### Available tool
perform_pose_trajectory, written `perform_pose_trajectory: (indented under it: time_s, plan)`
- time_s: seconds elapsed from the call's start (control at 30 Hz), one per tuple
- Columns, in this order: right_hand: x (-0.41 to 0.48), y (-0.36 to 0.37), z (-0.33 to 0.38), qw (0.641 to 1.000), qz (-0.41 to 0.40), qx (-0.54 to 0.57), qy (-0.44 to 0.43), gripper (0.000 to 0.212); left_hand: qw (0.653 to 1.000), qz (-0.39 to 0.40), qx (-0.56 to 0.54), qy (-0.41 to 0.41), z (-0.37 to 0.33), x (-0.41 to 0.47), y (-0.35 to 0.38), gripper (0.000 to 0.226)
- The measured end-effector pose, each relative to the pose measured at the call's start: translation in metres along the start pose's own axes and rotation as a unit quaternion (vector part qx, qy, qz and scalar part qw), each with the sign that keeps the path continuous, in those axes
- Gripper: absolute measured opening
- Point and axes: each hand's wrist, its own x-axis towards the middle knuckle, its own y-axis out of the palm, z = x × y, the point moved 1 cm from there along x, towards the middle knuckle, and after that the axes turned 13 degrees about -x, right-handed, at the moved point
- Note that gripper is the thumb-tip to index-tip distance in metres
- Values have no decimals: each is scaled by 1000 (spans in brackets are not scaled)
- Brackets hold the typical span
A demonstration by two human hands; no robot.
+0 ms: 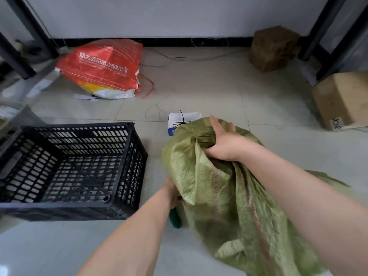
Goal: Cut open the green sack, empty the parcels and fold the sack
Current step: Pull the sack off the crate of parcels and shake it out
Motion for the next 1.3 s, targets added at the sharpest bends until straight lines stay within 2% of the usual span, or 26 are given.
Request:
perform_pose_trajectory:
  time_s: [0.07, 0.13, 0.2, 0.27, 0.33, 0.37, 0.4, 0.47, 0.5, 0.57, 0.63, 0.73, 0.8, 0.9, 1.03, 1.17, 1.23, 1.3]
  plan:
    - [4, 3, 0, 999, -24, 29, -6, 99, 999, 30, -12, 16, -3, -7, 7, 28]
    - [5, -3, 5, 995, -78, 25, -51, 71, 998, 45, -36, 32, -10, -22, 14, 35]
    - [-4, -23, 13, 990, -114, 32, -75, 47, 993, 39, -106, 20, -19, -32, 20, 41]
    - [-18, -52, 17, 986, -109, 100, -78, 26, 987, 26, -155, 8, -34, -39, 28, 48]
    - [-32, -84, 13, 974, -37, 215, -63, 16, 980, -4, -196, -13, -58, -63, 35, 48]
    - [-42, -97, 9, 963, 19, 264, -57, 22, 976, -8, -216, -20, -68, -73, 39, 48]
    - [-52, -113, 6, 947, 74, 307, -59, 40, 973, -12, -231, -26, -80, -87, 43, 49]
    - [-68, -143, 0, 929, 125, 339, -75, 96, 969, -3, -246, -30, -106, -121, 57, 48]
    - [-78, -159, 3, 935, 127, 320, -87, 110, 967, 0, -252, -24, -119, -139, 63, 49]
    - [-96, -187, 18, 965, 91, 228, -90, 114, 963, 16, -269, -10, -146, -176, 77, 49]
    - [-112, -215, 33, 986, 27, 155, -61, 106, 962, 19, -272, -10, -174, -216, 85, 49]
    - [-141, -264, 60, 982, -74, 162, -54, 55, 973, -14, -224, 53, -205, -265, 79, 34]
    - [-164, -294, 82, 983, -112, 138, -49, 43, 980, -25, -169, 100, -226, -301, 68, 26]
    - [-194, -330, 111, 964, -166, 206, -13, 39, 987, -24, -125, 101, -248, -358, 40, 25]
    - [-230, -387, 158, 905, -161, 393, 11, 51, 989, -28, -130, 65, -257, -420, -15, 24]
    - [-256, -421, 227, 913, -125, 386, -48, 51, 980, -58, -184, 38, -273, -446, -61, 14]
    - [-267, -432, 257, 919, -118, 366, -83, 48, 984, -71, -158, 27, -286, -449, -74, 15]
    - [-278, -447, 285, 918, -113, 362, -120, 46, 981, -117, -156, 26, -305, -447, -95, 18]
